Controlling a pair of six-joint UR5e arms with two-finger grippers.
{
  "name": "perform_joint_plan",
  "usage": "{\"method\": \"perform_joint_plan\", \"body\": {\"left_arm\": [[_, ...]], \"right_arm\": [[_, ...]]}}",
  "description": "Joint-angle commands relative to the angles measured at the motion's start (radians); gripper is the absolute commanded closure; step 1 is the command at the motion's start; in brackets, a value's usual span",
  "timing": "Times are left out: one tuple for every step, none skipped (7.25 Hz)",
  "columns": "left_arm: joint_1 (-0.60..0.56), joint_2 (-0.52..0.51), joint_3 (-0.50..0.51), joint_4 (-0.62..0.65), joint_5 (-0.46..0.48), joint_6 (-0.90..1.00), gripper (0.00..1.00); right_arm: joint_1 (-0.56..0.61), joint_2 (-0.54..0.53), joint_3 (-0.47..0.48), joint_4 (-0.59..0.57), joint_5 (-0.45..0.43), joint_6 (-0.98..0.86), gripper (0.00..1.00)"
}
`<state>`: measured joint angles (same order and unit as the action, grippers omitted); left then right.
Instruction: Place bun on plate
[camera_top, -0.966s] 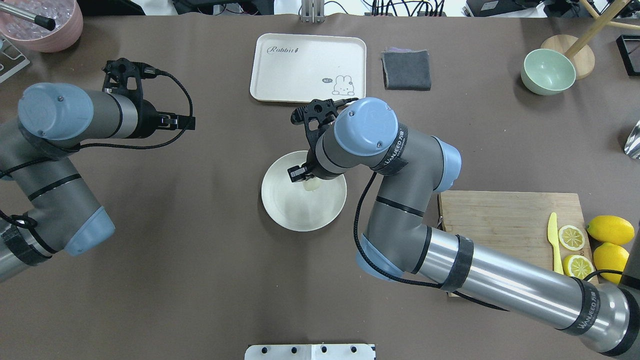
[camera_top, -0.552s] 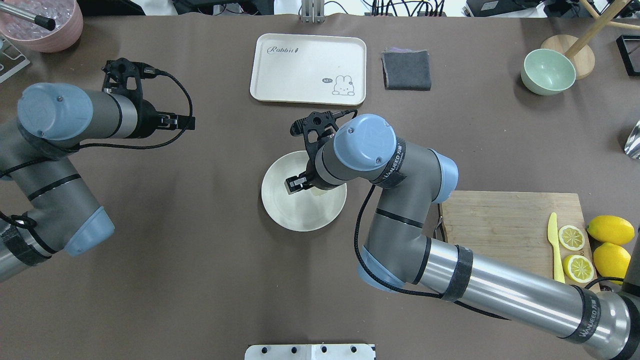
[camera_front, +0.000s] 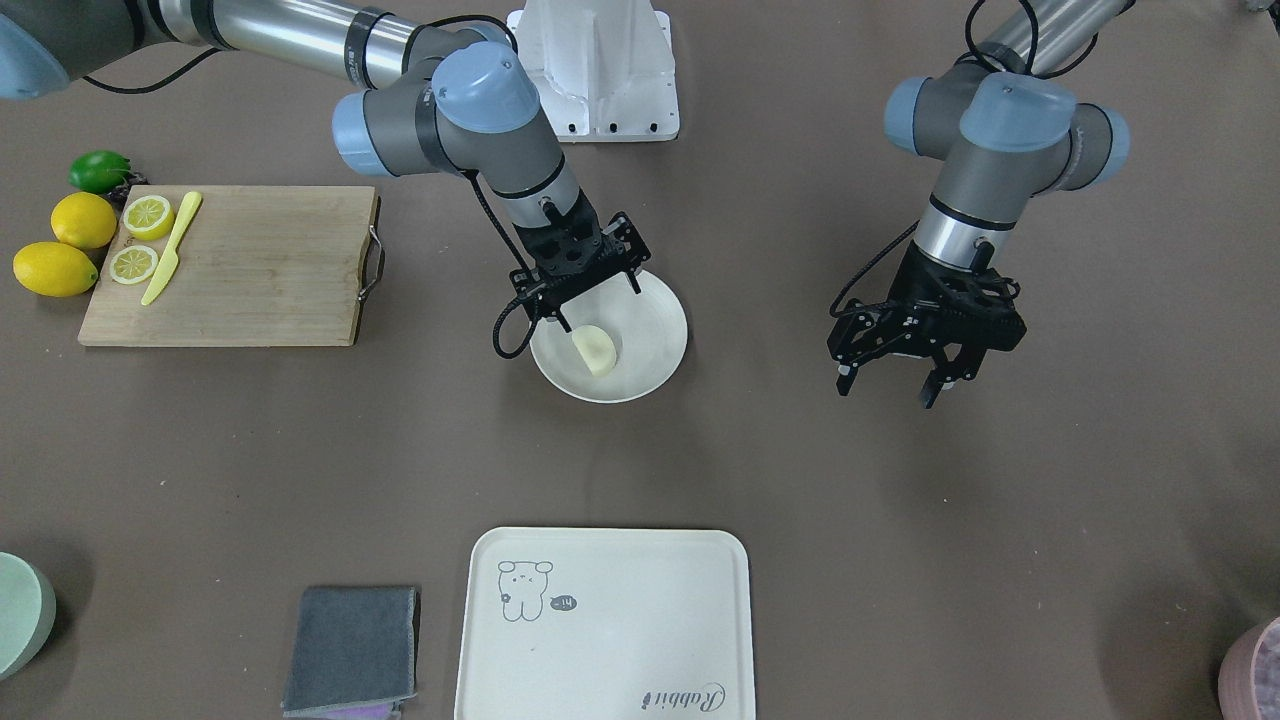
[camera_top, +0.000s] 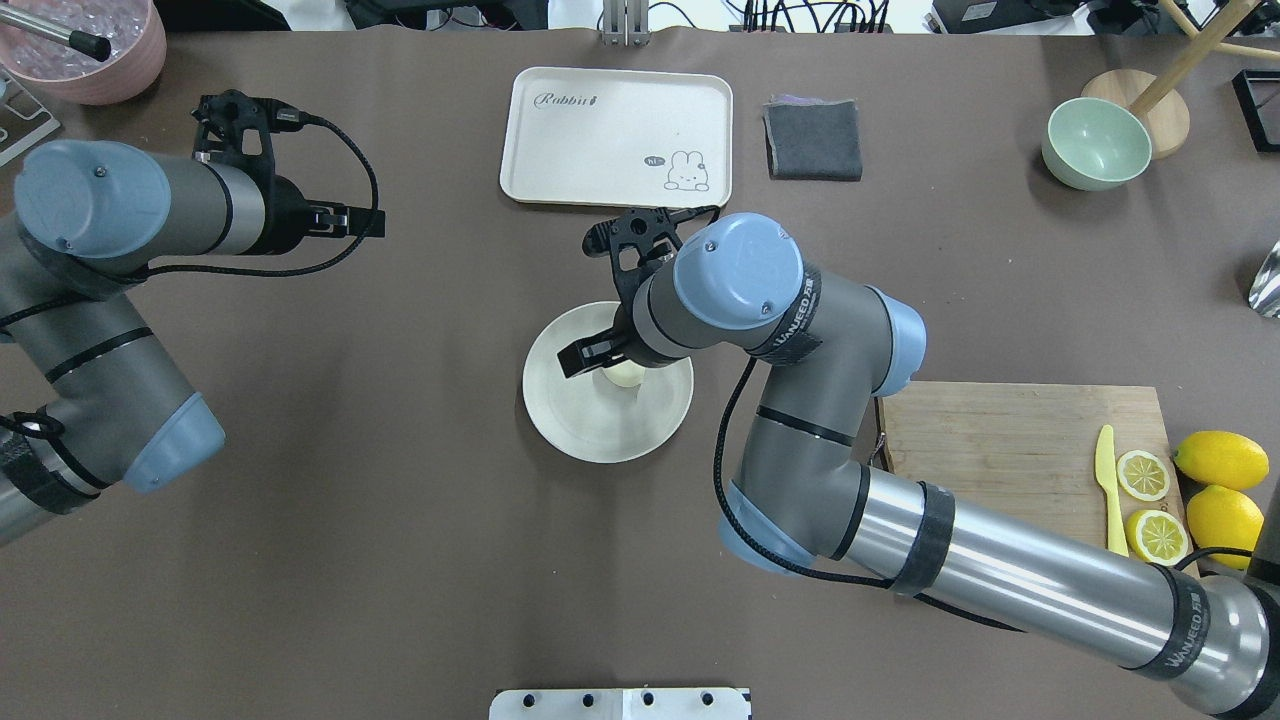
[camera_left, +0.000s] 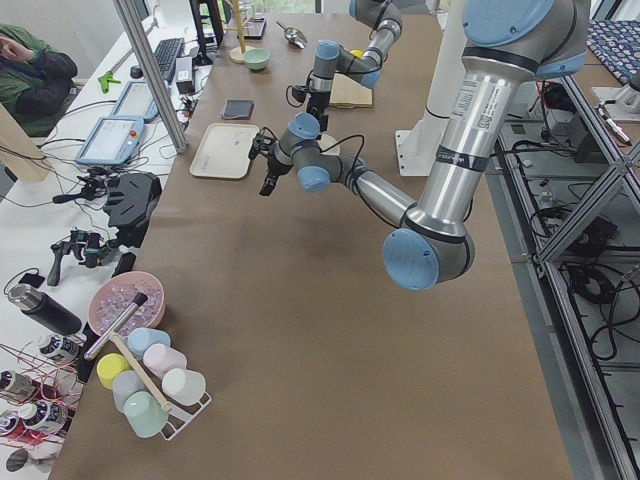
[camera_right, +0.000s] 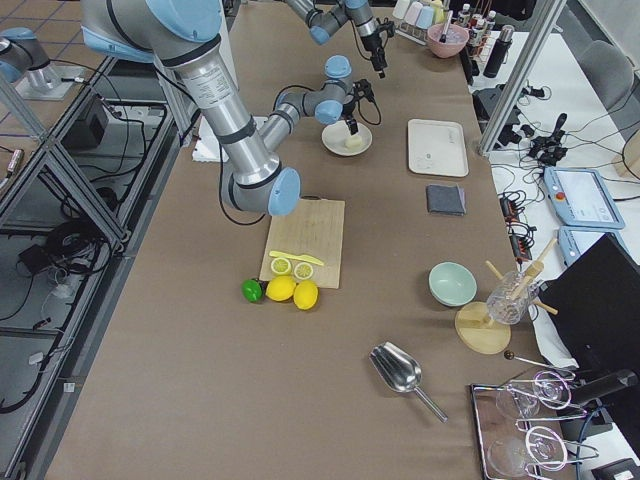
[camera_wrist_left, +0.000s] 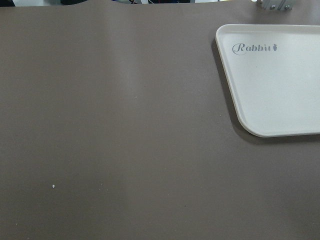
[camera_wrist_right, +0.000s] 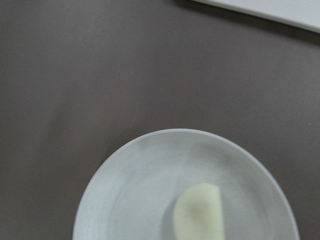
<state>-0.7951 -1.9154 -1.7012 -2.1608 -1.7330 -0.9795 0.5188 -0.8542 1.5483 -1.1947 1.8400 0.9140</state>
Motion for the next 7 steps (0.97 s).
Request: {"method": "perform_joint_plan", "body": {"left_arm": [[-0.068,-0.028,0.009,-0.004,-0.060,0.024,0.02],[-0.138,-0.028,0.023,0.002,-0.145,0.126,0.02],[-0.221,-0.018,0.029,0.006,-0.224,0.204,0.02],[-0.316,-0.016,0.064,0.009,-0.315,0.319,0.02],[-0.416,-0.011,0.127,0.009,-0.418,0.437,0.02],[-0.490,-0.011,0.194,0.009,-0.494,0.493,0.02],[-0.550,-0.022,0.256,0.047,-0.550,0.484,0.02]], "right_arm": [[0.108,-0.032,-0.005,-0.016,0.077,-0.018,0.00],[0.171,-0.055,-0.013,-0.017,0.114,-0.096,0.00],[0.266,-0.058,-0.042,-0.025,0.222,-0.131,0.00],[0.349,-0.078,-0.045,-0.026,0.307,-0.150,0.00],[0.416,-0.116,-0.043,-0.026,0.371,-0.187,0.00],[0.481,-0.162,-0.042,-0.028,0.407,-0.208,0.00],[0.545,-0.184,-0.043,-0.049,0.444,-0.207,0.00]]}}
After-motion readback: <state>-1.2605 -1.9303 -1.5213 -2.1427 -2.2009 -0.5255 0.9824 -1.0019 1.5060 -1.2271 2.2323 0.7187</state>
